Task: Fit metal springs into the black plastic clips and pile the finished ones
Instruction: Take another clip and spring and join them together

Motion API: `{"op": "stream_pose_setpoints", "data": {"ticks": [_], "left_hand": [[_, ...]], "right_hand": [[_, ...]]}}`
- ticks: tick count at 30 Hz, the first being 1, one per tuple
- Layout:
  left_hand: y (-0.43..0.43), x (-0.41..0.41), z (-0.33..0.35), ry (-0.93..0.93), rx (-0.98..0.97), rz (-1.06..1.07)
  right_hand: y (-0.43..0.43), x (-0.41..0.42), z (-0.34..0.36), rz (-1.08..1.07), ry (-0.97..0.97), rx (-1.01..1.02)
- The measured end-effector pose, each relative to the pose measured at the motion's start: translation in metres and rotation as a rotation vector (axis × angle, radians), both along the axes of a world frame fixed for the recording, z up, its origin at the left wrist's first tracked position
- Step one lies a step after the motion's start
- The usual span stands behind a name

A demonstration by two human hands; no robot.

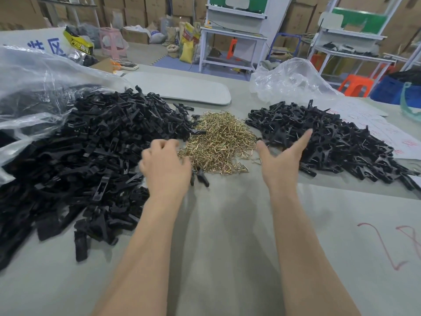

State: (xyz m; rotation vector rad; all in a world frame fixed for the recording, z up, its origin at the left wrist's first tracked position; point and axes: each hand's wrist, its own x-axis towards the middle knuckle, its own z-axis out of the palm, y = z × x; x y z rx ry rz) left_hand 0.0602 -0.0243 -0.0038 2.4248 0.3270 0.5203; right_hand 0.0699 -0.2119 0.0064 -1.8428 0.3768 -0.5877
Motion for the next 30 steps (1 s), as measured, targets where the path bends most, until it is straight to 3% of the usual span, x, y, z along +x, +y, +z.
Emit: {"op": "stream_pose_setpoints", "data": {"ticks": [3, 6, 10, 16, 18, 22, 26, 30], "left_hand": [[0.008, -0.001, 0.001, 0.133, 0.078, 0.084], [0.007, -0.003, 0.003, 0.205, 0.12, 0.053], [0.002, -0.003, 0.003, 0.346, 0.268, -0.008], [-0.015, -0.001, -0.004, 0.337, 0.343, -0.069], [-0.013, 0.0, -0.004, 0.261, 0.216, -0.084], [-0.014, -0.001, 0.004, 0.047, -0.24, -0.258], [-0.021, -0.002, 0.006, 0.015, -0.269, -0.42], [-0.025, 0.0, 0.004, 0.02, -0.207, -0.444]], "right_hand": [[0.017, -0.005, -0.002, 0.071, 0.123, -0.487], [0.048, -0.01, -0.008, 0.417, 0.11, -0.531], [0.07, -0.009, -0.025, 0.507, 0.26, -0.746], [0.07, -0.007, -0.033, 0.468, 0.177, -0.65], [0.069, -0.008, -0.03, 0.449, 0.134, -0.524], [0.065, -0.009, -0.02, 0.371, -0.058, -0.258], [0.06, -0.007, -0.015, 0.349, -0.122, -0.253], [0.058, -0.008, -0.015, 0.354, -0.111, -0.28]]}}
